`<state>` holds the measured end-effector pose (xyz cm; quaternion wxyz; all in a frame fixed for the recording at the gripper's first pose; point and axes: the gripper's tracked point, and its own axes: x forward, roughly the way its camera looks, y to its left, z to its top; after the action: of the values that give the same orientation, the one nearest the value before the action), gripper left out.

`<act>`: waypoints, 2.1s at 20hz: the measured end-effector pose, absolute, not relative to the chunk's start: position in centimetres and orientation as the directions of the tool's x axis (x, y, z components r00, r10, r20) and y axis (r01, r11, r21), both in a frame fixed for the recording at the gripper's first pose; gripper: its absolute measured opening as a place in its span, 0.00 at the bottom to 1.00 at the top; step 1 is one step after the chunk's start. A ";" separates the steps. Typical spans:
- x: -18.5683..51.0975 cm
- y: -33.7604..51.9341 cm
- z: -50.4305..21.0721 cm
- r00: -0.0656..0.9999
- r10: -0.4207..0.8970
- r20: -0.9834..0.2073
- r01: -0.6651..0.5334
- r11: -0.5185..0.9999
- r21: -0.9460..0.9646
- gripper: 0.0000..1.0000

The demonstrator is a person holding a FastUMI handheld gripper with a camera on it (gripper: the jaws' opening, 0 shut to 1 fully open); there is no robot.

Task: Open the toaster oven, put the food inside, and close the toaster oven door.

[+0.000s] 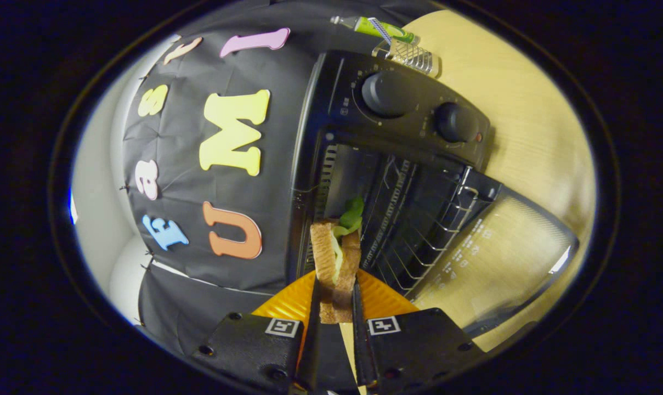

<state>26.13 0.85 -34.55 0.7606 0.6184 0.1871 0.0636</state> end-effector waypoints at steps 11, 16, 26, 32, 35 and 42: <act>30.4 2.3 -37.9 0.901 0.322 -0.293 0.189 0.318 0.929 0.45; 30.1 2.9 -37.8 0.873 0.331 -0.358 0.176 0.470 0.865 0.68; 27.9 2.2 -37.9 0.818 0.279 -0.502 0.201 0.679 0.706 0.94; 25.1 2.0 -36.9 0.789 0.242 -0.565 0.180 0.788 0.589 0.95; 23.1 2.3 -35.0 0.789 0.222 -0.572 0.135 0.847 0.515 0.95; 16.0 3.5 -29.7 0.816 0.132 -0.563 -0.014 0.978 0.210 1.00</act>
<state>15.98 3.48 -29.65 0.9477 0.0984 0.3012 0.0385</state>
